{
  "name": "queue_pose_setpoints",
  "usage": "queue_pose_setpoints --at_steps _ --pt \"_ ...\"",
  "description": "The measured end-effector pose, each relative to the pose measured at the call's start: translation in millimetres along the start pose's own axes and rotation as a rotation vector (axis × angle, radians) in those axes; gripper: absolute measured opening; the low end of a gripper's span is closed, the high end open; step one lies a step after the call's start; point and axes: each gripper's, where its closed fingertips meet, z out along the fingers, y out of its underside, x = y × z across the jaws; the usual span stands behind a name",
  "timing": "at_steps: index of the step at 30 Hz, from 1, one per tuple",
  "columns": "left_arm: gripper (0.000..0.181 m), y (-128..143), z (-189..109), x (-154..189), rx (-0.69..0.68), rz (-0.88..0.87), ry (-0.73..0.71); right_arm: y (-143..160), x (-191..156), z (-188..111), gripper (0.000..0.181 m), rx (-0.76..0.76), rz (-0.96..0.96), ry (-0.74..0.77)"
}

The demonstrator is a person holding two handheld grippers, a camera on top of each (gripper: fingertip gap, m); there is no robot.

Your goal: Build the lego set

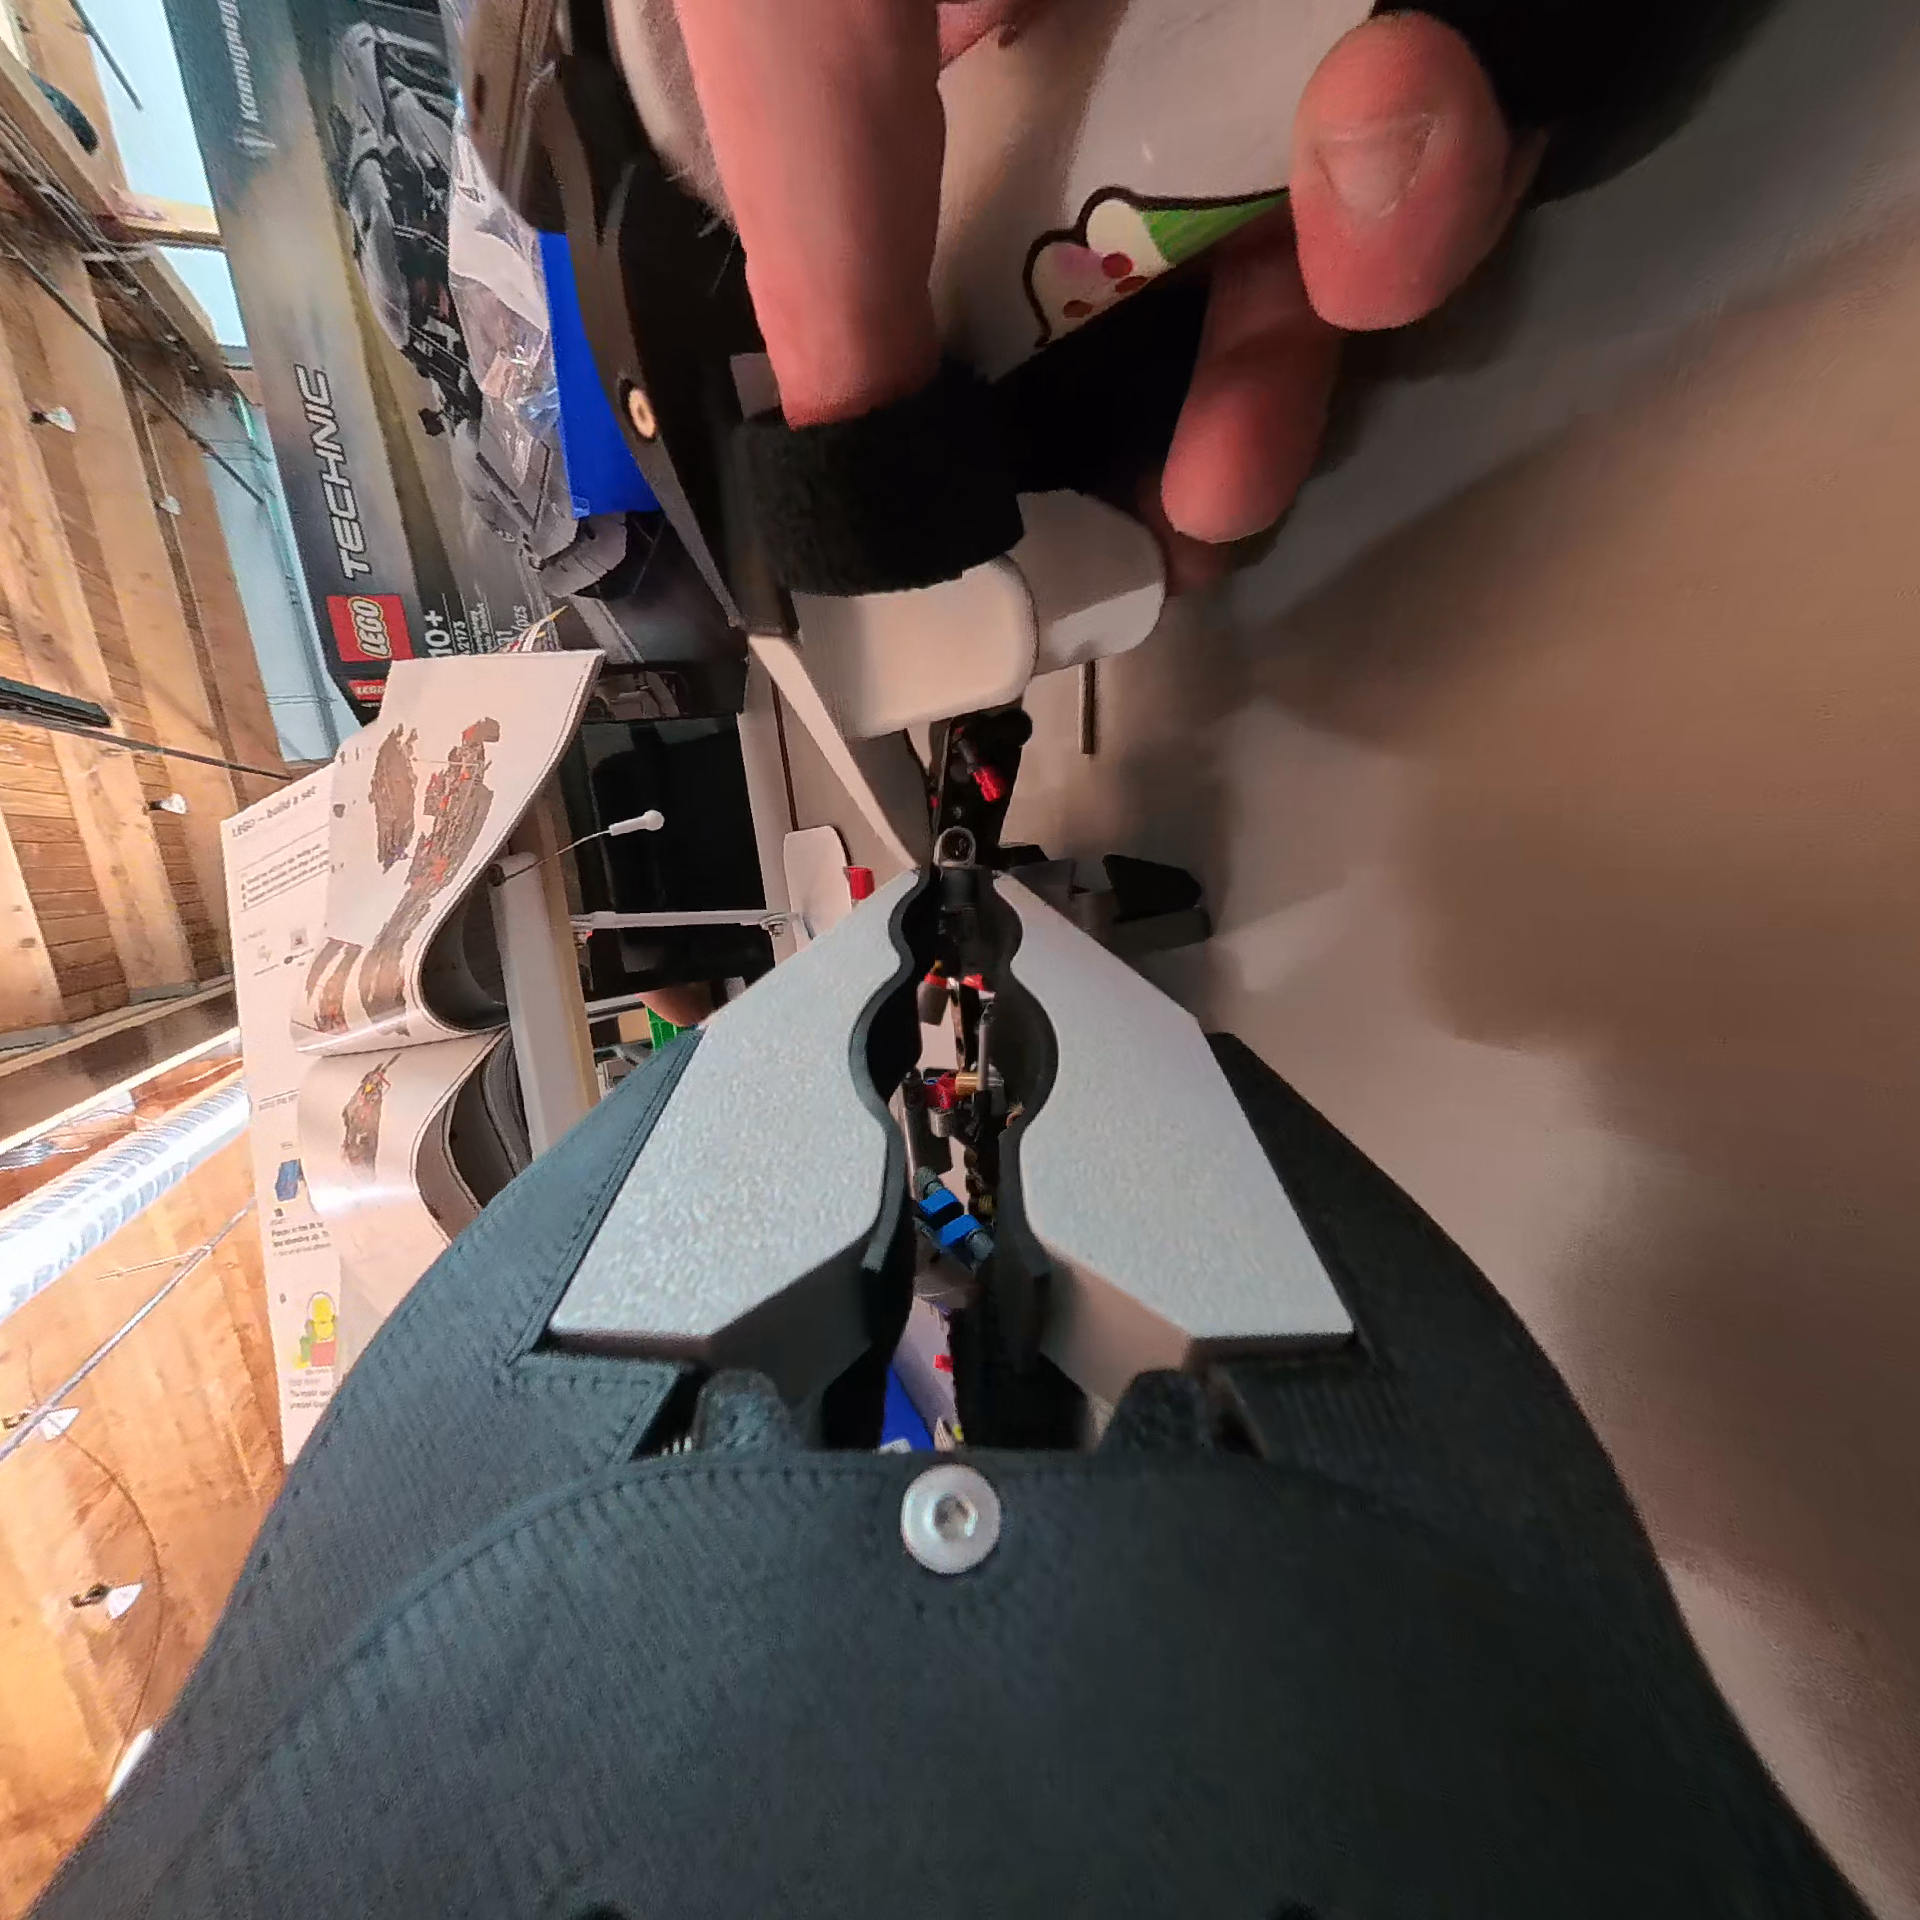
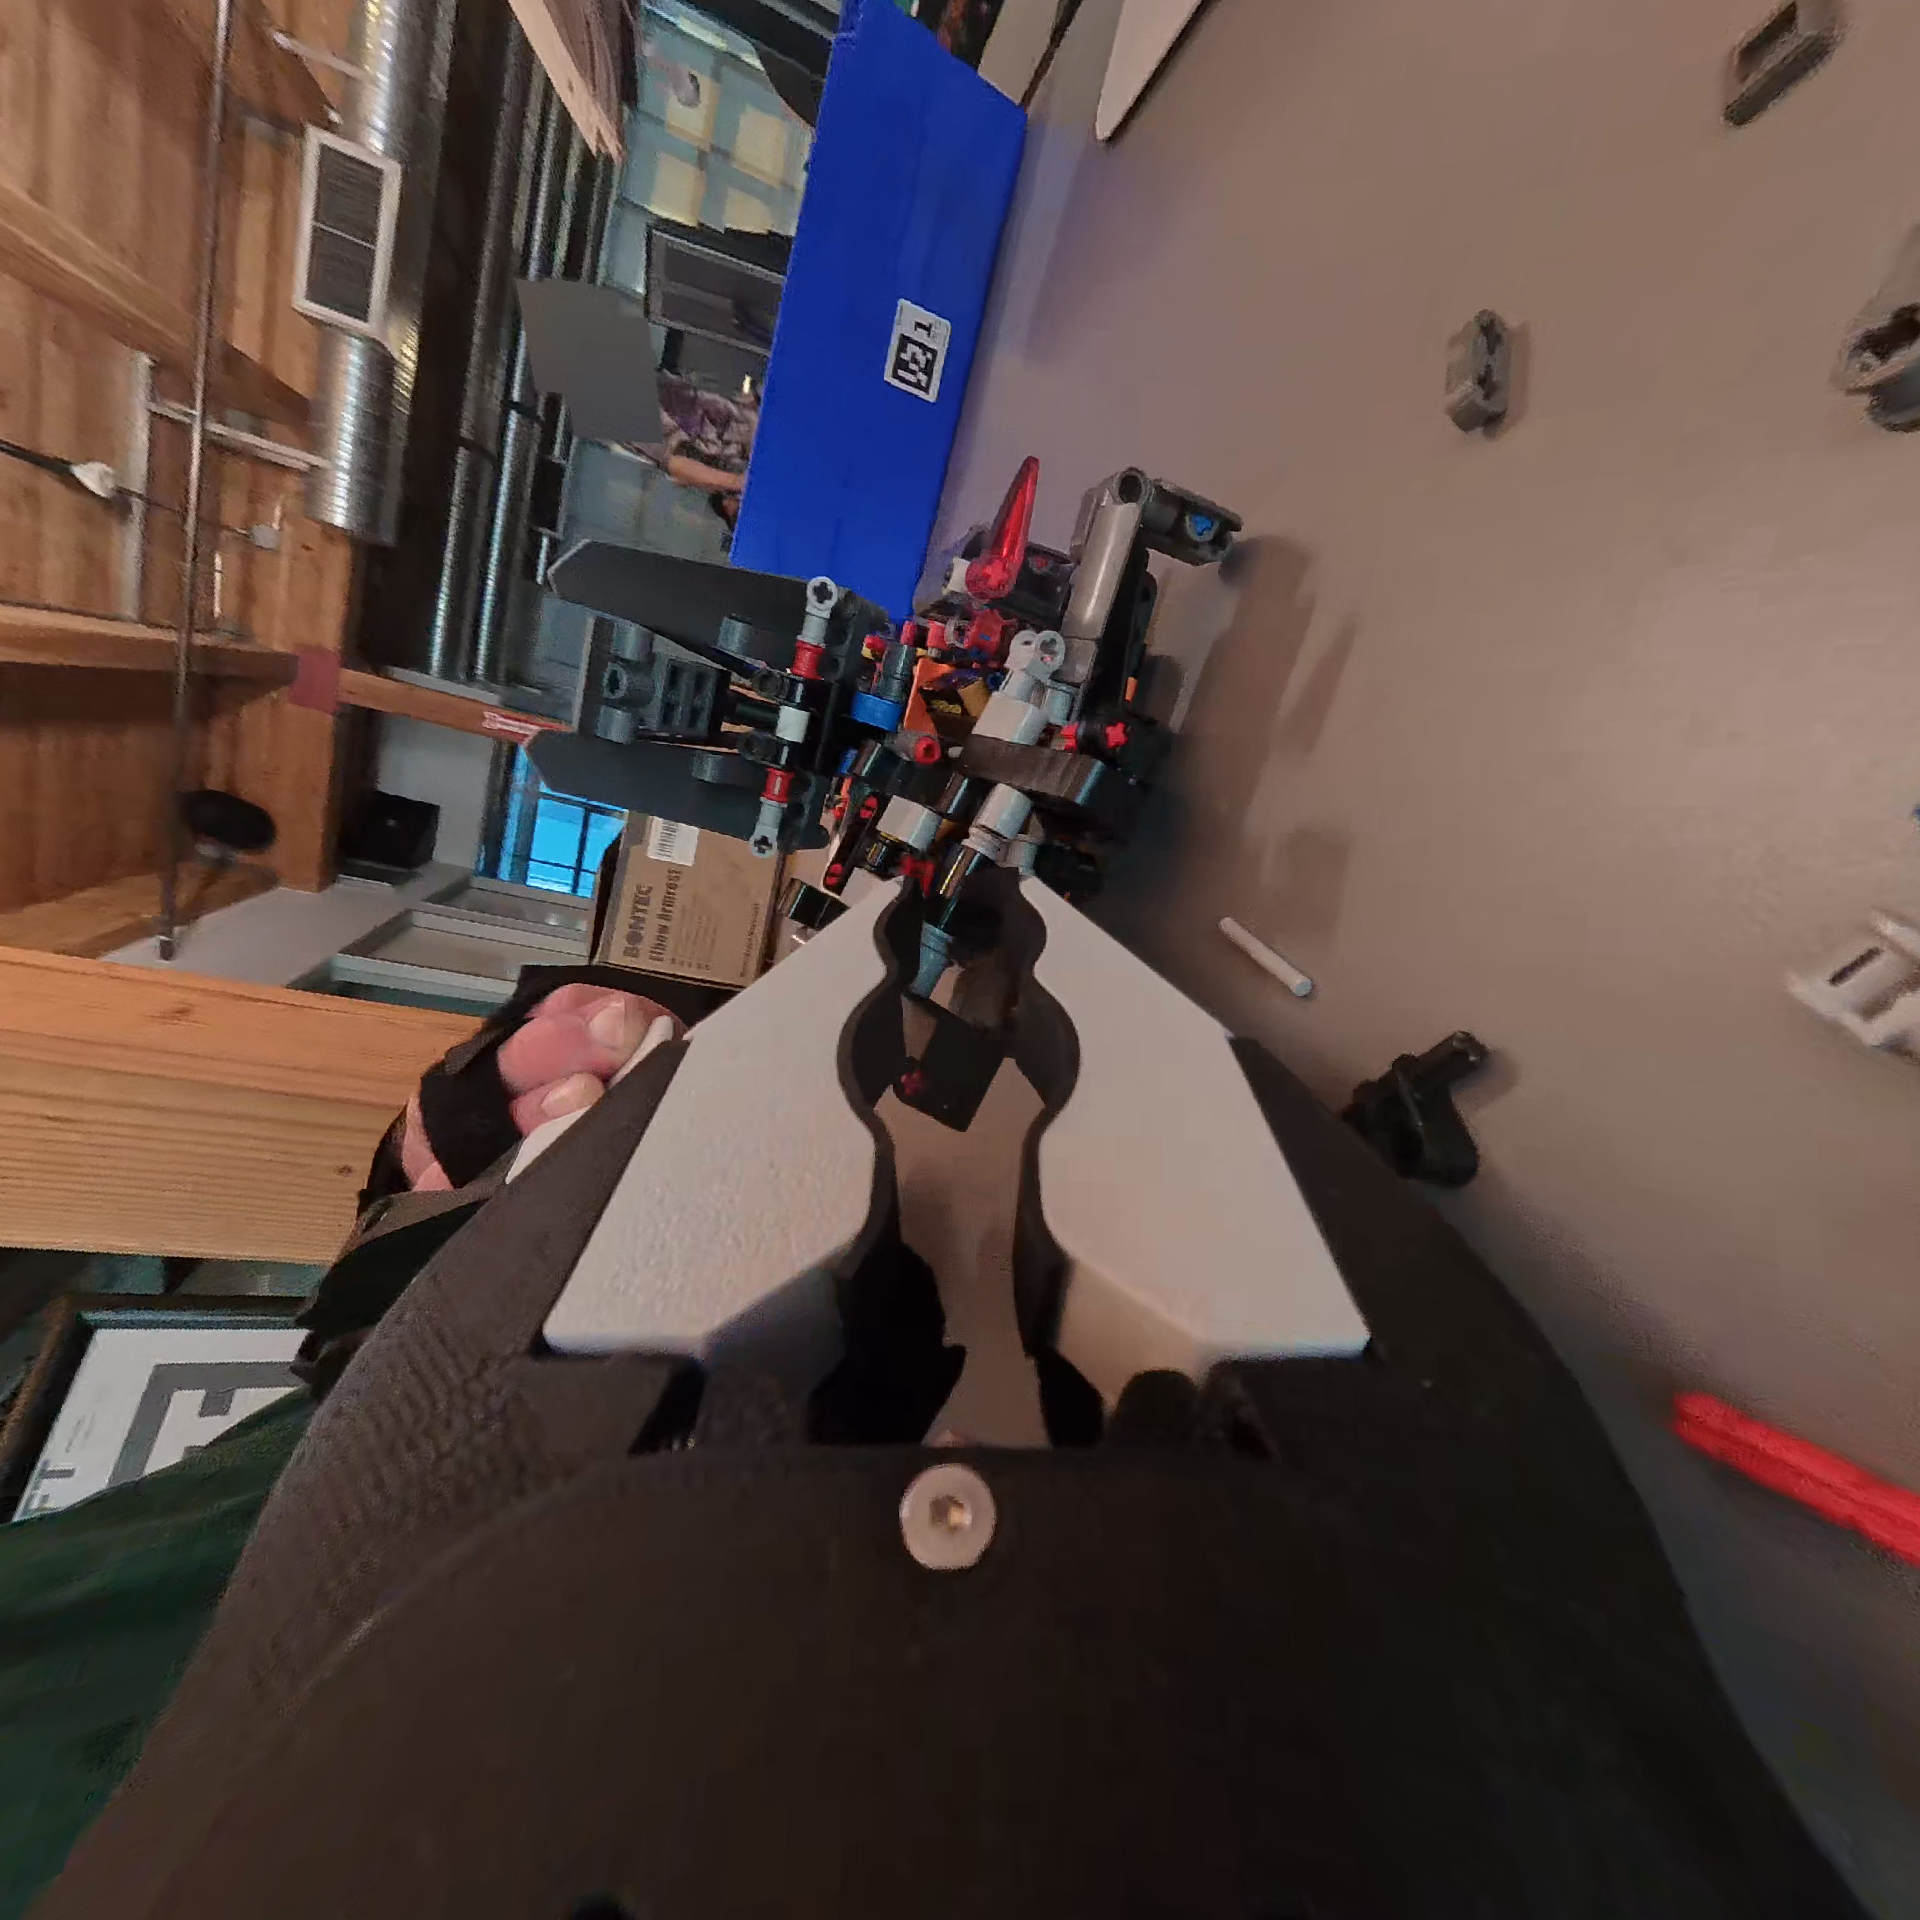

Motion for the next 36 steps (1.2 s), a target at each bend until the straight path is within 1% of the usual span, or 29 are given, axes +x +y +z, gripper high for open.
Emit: queue_pose_setpoints --at_steps 10,14,16,26,28,29,31,36 --pt "0.005 -4.0 1.2 6.3 0.047 -0.011 0.0 1.6 0.4 2.3 0.008 -0.016 -0.008 0.021" --pt "0.005 -5.4 1.9 6.9 0.066 -0.006 0.003 1.4 1.7 2.4 0.009 -0.027 -0.055 0.063" --pt "0.005 -6.2 1.9 7.5 0.073 -0.003 0.001 3.0 2.1 3.4 0.014 -0.043 -0.075 0.081" --pt "0.005 -7.1 1.8 10.0 0.087 -0.019 0.005 1.2 0.7 3.3 0.007 -0.038 -0.232 0.192" --pt "0.006 -8.2 1.3 12.1 0.095 -0.031 0.011 0.3 -1.6 2.8 0.004 -0.031 -0.211 0.168" --pt "0.006 -7.8 1.4 12.7 0.093 -0.037 0.011 0.2 -2.3 2.6 0.001 -0.024 -0.178 0.138" --pt "0.006 -8.1 1.4 13.7 0.098 -0.049 0.012 0.2 -2.6 2.2 0.001 -0.008 -0.11 0.074" --pt "0.007 -10.6 0.5 15.6 0.109 -0.061 0.012 0.2 -8.8 0.9 0.0 0.018 -0.074 0.001"
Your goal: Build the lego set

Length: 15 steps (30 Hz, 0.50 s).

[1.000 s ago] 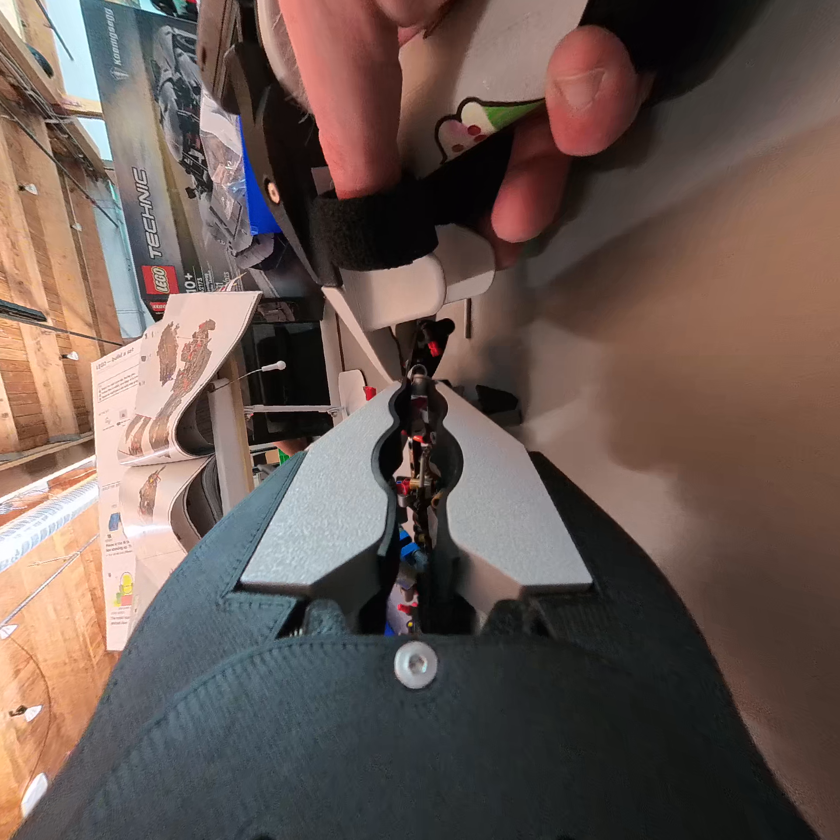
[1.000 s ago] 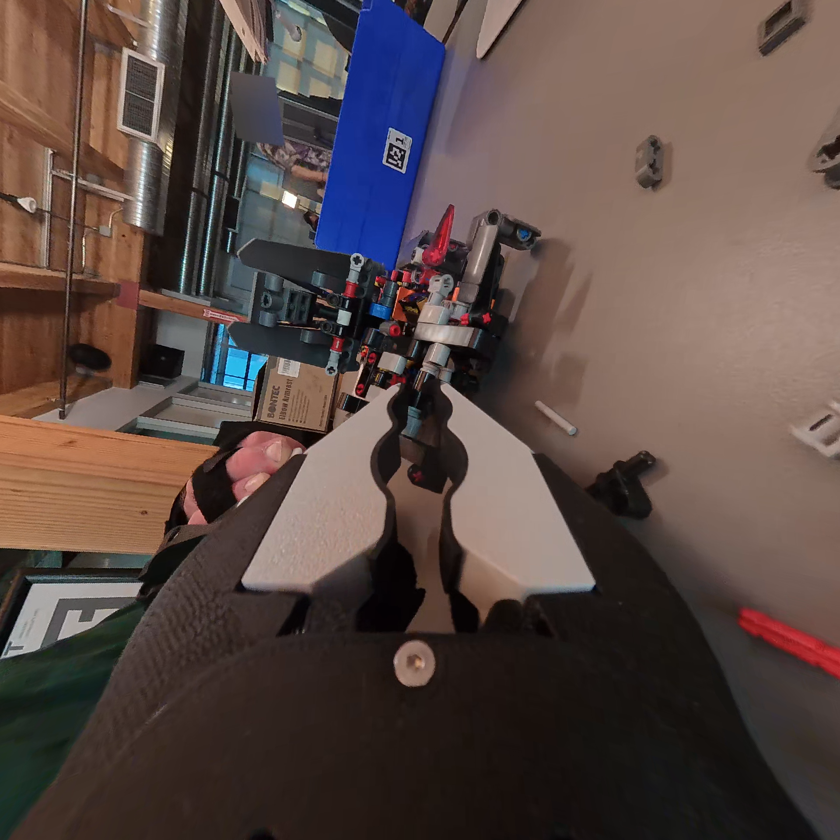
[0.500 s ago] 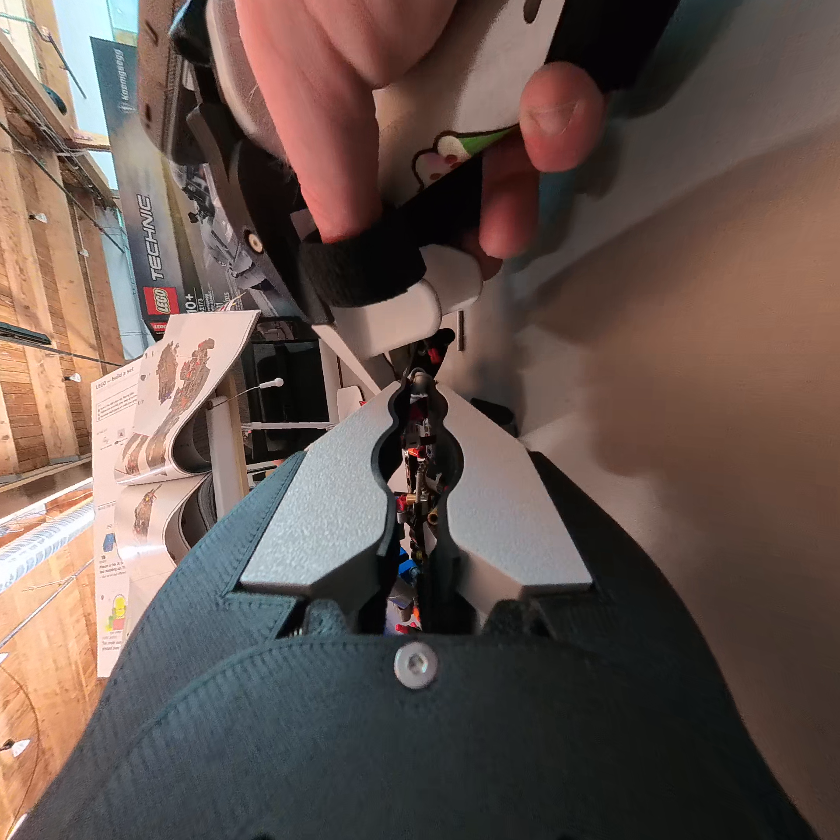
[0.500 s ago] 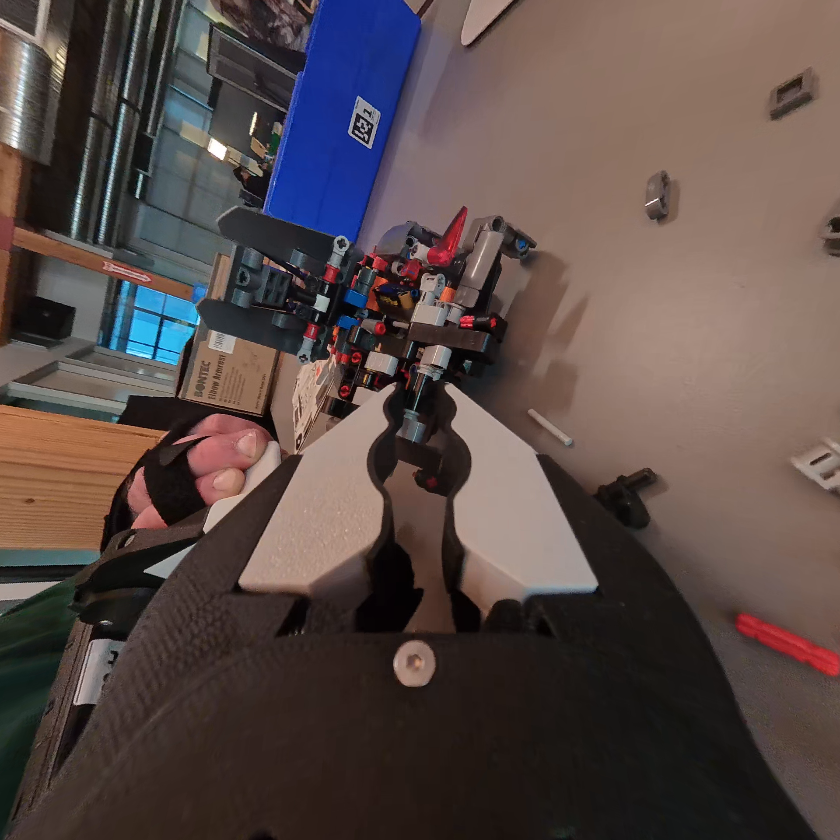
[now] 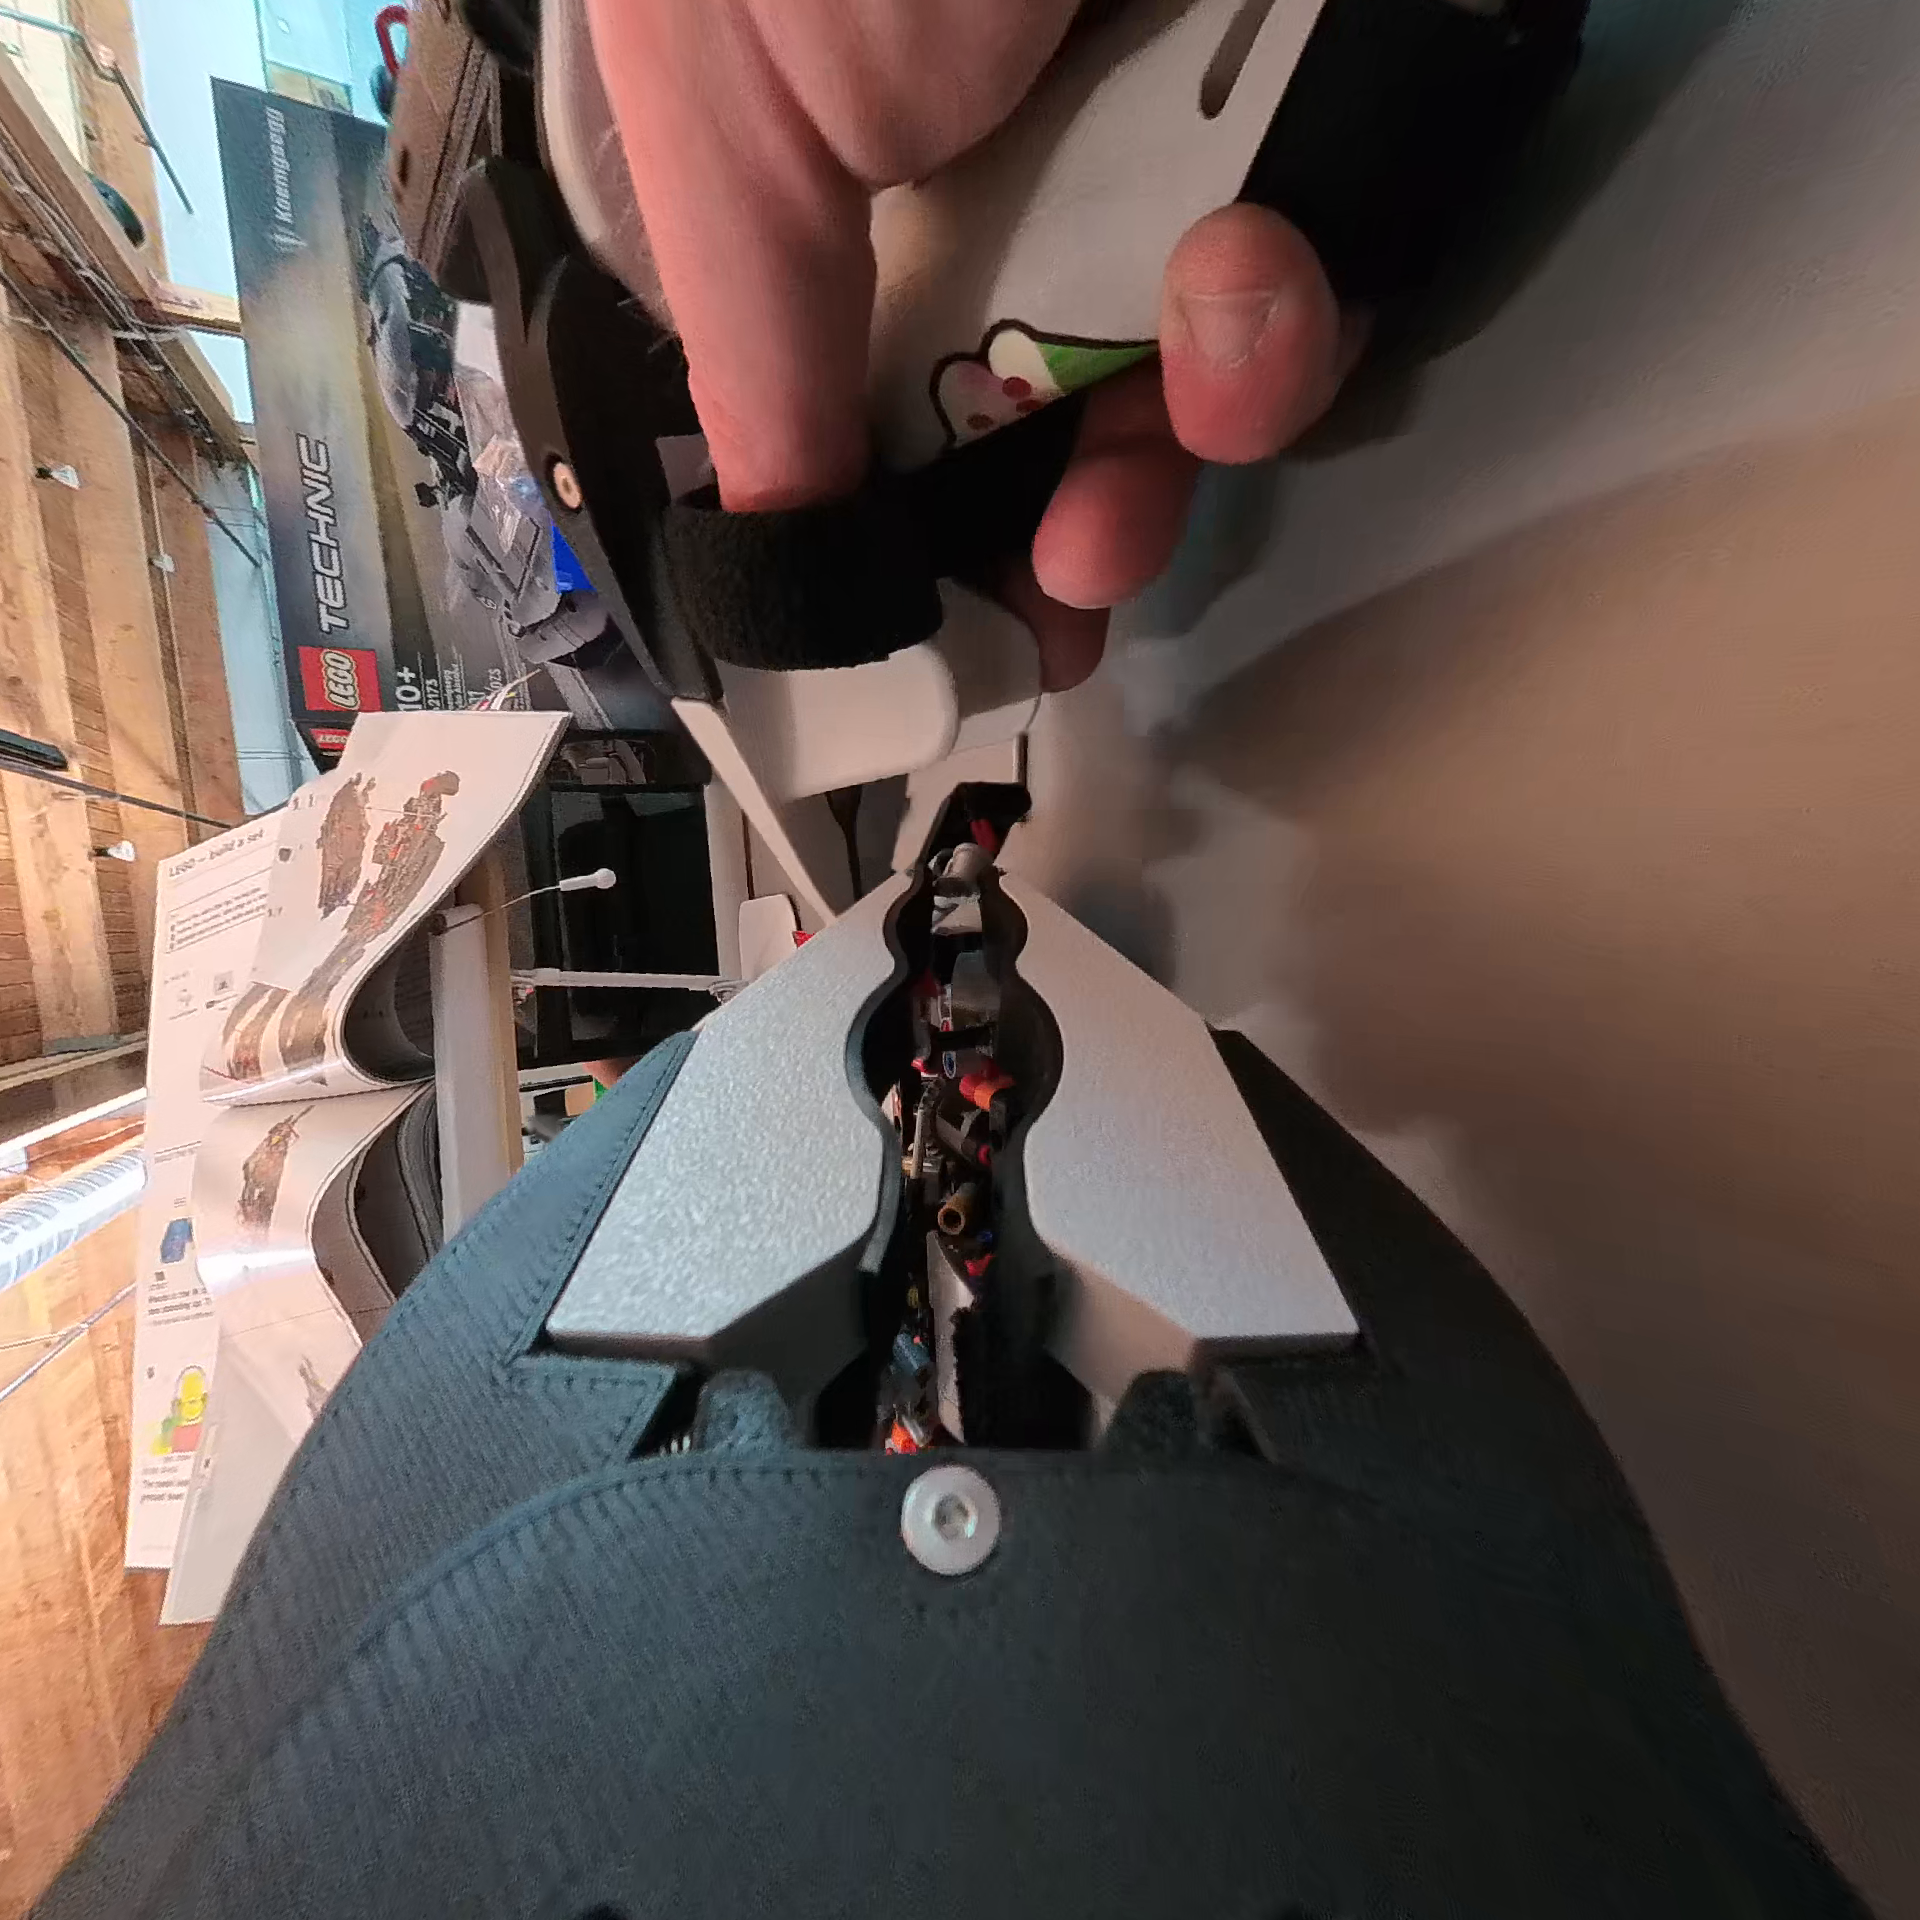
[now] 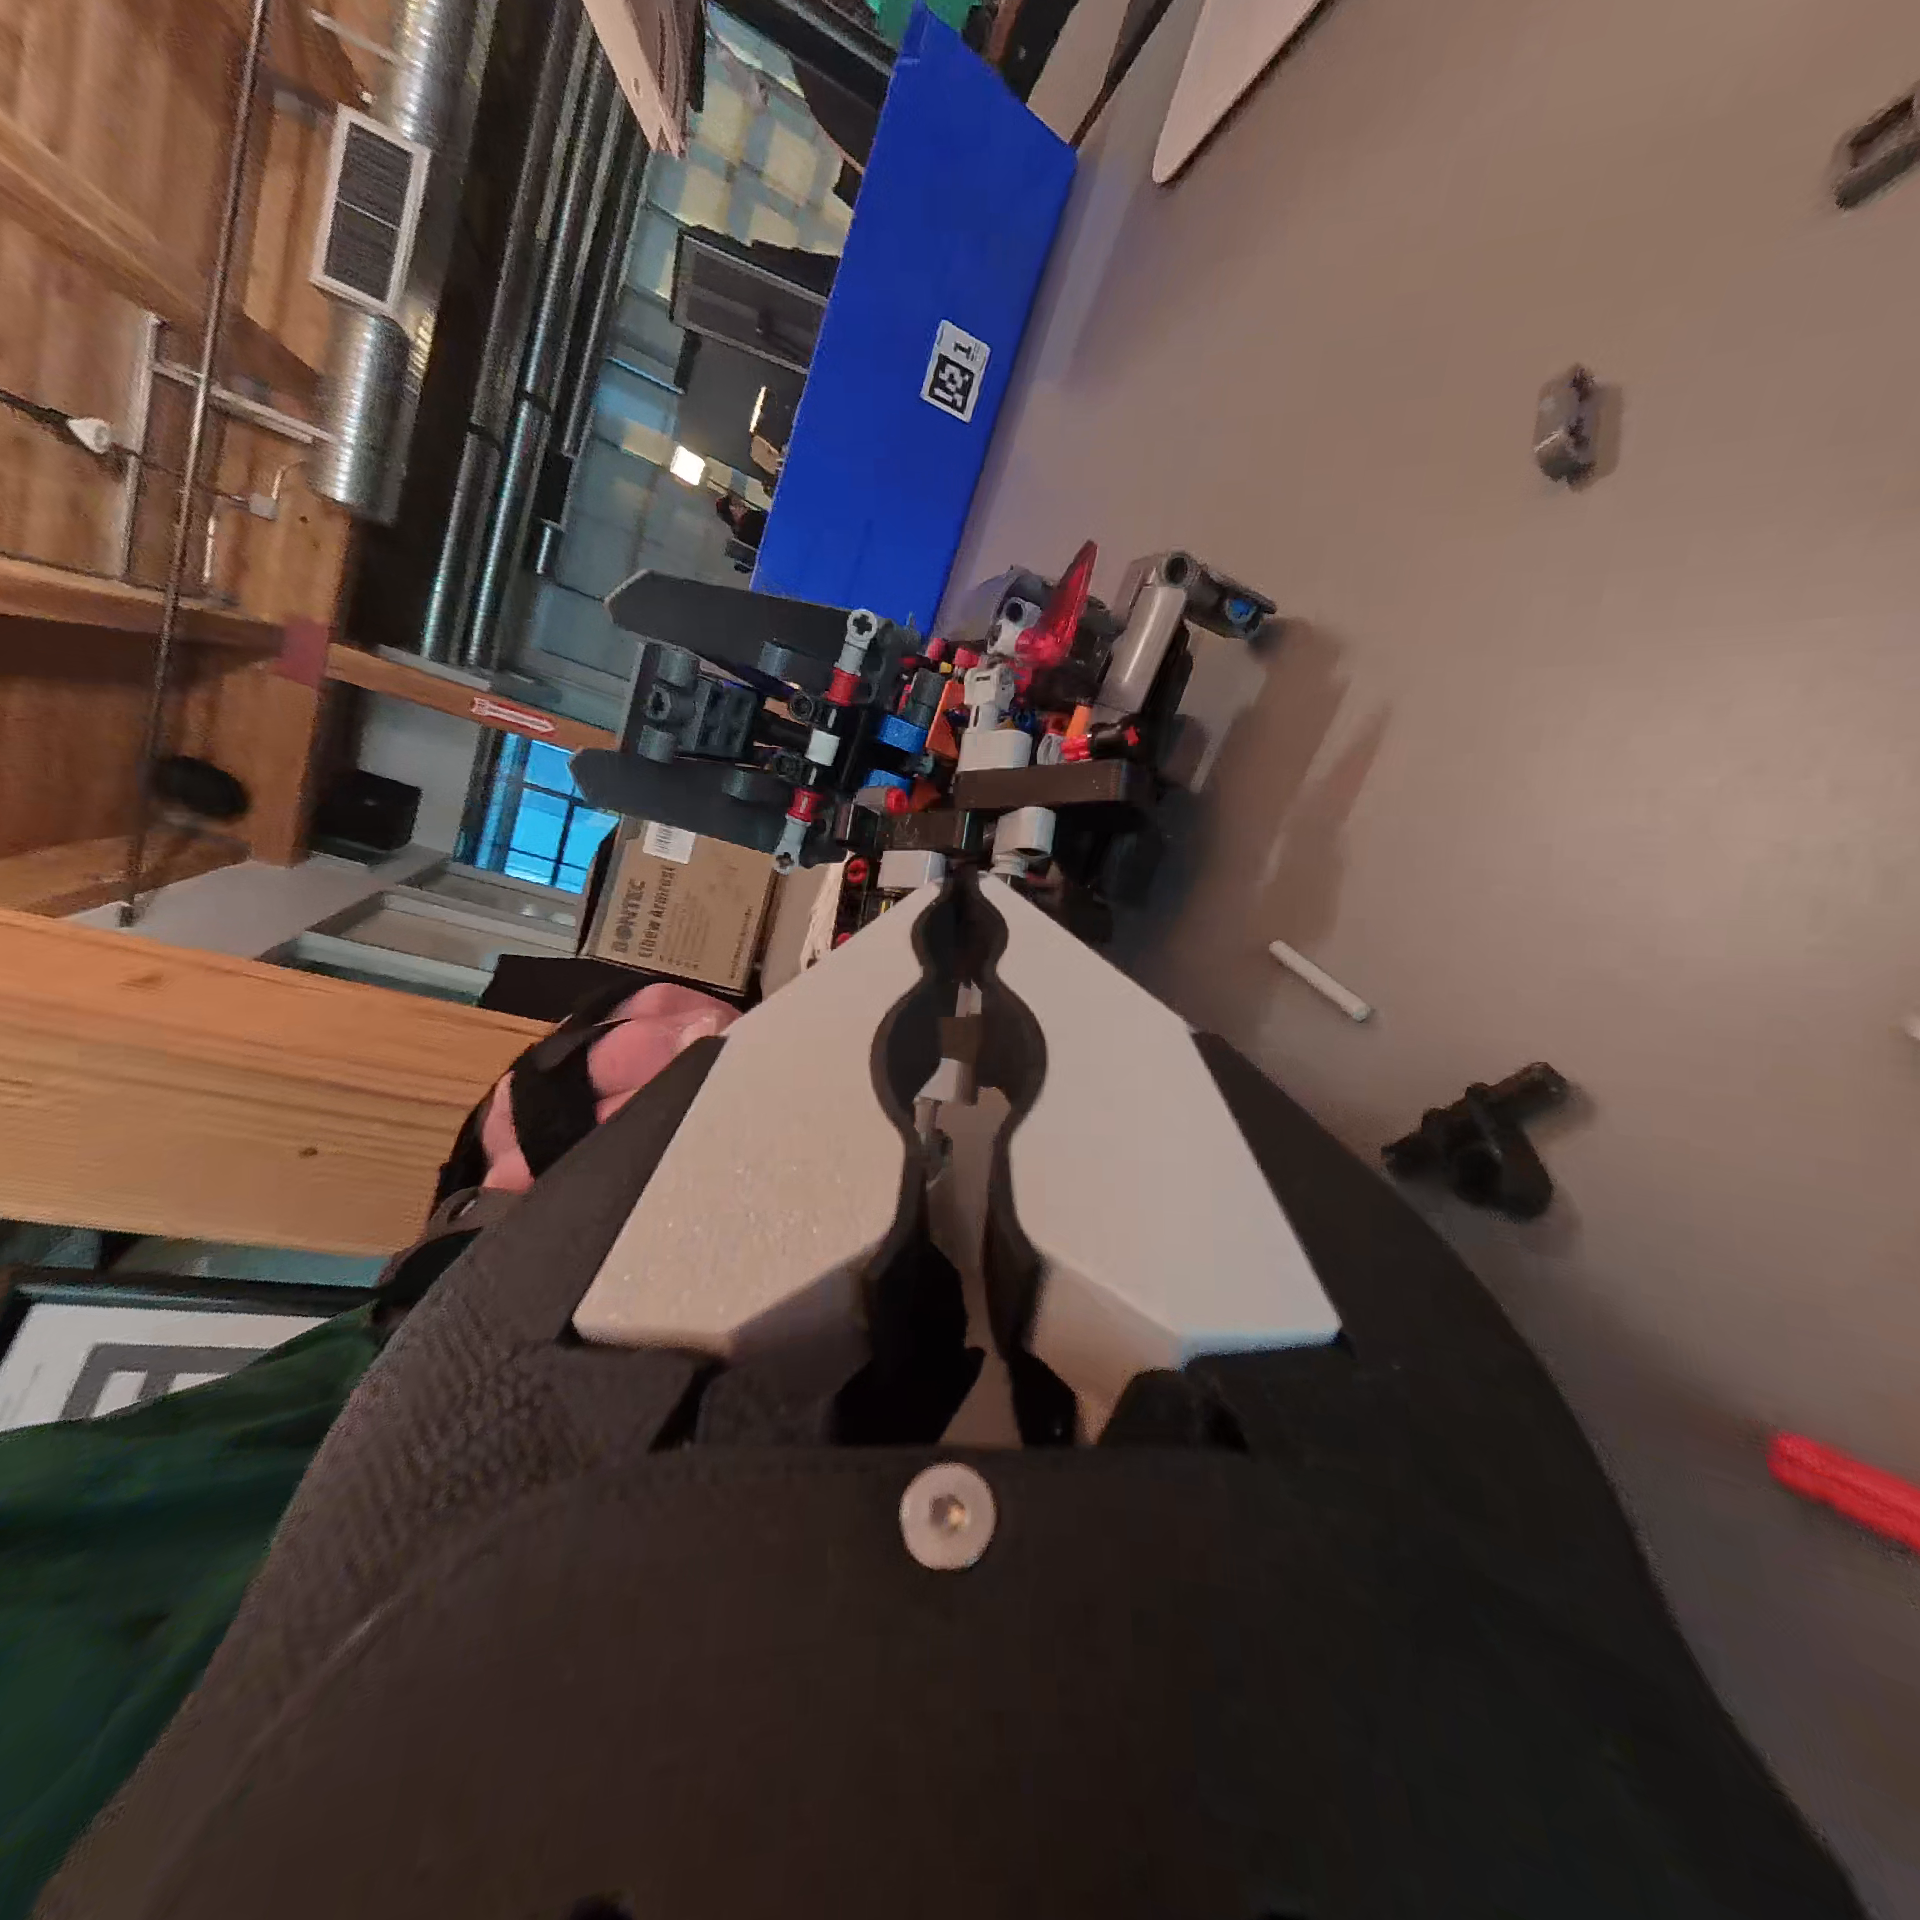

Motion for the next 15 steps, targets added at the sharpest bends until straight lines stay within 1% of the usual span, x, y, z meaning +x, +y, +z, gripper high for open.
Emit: queue_pose_setpoints --at_steps 2,4,8,10,12,13,15 --pt "0.007 -0.4 0.0 -0.6 0.004 -0.008 -0.001 -1.7 -3.1 -0.3 0.0 0.003 0.011 -0.021" --pt "0.006 -1.5 -1.0 -2.9 0.014 -0.011 -0.006 1.2 -0.7 1.4 0.0 -0.011 -0.011 0.0" --pt "0.007 -1.4 -2.1 -2.2 0.014 -0.015 -0.005 -3.3 -3.2 -5.1 0.0 0.022 -0.053 0.02" --pt "0.006 -1.0 -1.8 -1.3 0.013 -0.015 -0.005 4.8 -0.6 -6.1 0.015 -0.048 -0.092 0.06" --pt "0.006 -1.7 -1.1 -0.5 0.015 -0.011 -0.002 10.3 -0.2 -5.9 0.017 -0.092 -0.139 0.097" --pt "0.006 -1.9 -0.6 -0.3 0.015 -0.01 -0.002 10.1 -0.5 -6.2 0.018 -0.092 -0.164 0.121" --pt "0.006 -2.1 -0.6 -0.3 0.016 -0.01 0.0 5.6 0.2 -7.3 0.014 -0.075 -0.224 0.185"
